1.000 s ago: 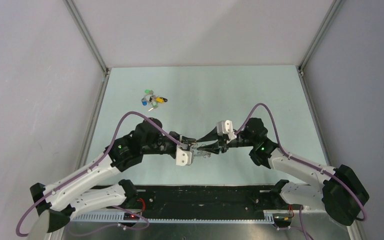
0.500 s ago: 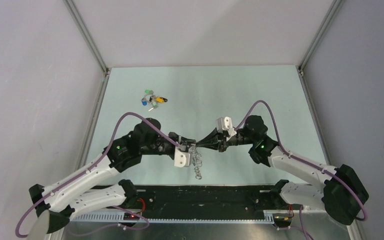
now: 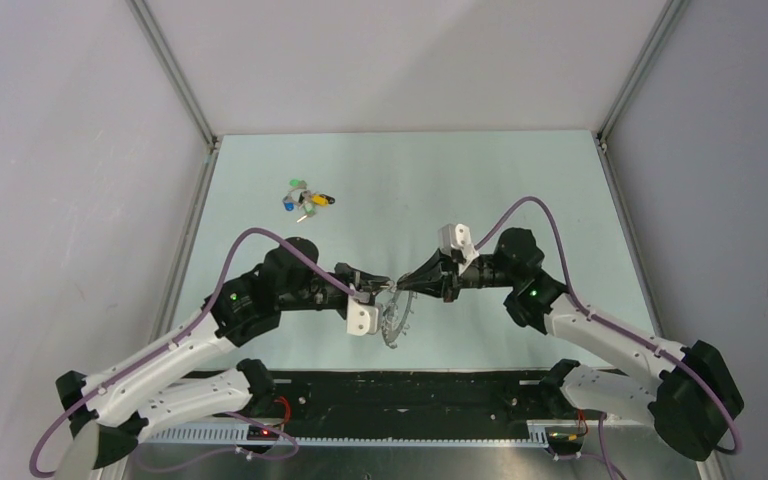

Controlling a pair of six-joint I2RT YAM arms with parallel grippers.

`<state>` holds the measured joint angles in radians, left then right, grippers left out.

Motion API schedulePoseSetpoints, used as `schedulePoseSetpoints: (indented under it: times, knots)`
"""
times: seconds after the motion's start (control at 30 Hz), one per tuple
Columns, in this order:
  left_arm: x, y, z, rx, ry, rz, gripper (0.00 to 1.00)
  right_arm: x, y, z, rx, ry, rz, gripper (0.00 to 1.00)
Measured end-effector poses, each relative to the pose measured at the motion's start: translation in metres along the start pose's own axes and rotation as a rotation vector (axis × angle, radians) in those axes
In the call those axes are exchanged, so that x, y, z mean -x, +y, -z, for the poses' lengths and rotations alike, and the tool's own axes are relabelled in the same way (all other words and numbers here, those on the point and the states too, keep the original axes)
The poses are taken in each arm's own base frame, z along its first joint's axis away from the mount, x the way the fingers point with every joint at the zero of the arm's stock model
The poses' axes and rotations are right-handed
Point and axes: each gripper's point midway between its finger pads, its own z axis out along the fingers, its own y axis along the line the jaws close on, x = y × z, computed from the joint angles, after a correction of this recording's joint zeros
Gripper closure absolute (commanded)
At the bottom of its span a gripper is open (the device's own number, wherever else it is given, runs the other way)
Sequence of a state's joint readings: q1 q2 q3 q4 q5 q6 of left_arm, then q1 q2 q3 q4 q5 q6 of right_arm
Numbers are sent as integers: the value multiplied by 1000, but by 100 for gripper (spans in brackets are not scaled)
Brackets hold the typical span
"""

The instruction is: Remove the keys from the keyring

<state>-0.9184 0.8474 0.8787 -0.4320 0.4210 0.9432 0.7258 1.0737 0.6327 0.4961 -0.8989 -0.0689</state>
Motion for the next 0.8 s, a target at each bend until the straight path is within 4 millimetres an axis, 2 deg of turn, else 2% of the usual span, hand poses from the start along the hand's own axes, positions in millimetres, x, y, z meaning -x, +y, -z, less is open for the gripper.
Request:
schedulePoseSetpoints:
  times: [0.2,0.43,0.47,0.53,0.57,0.63,0.8]
  knots:
    - [0,1,0,7,1,-3,100,9,-5,5,-49,-25,-30,100]
    - [3,6,-1,29,-14,-15,100,17,-7,18,-144,-155,-40,100]
    - [3,7,-1,31,-15,-16,100,17,-6,19,-148,-165,-44,97]
    - [3,7,-1,35,-17,-18,100,18,-6,19,-151,-185,-53,81]
    - [3,7,-1,34,-17,-18,100,18,-6,19,-150,-189,-60,70]
    - [3,7,0,36,-14,-17,100,18,-10,20,-161,-195,-63,61]
    - [0,4,2,26,-3,-10,100,15,-12,21,-155,-187,-34,60]
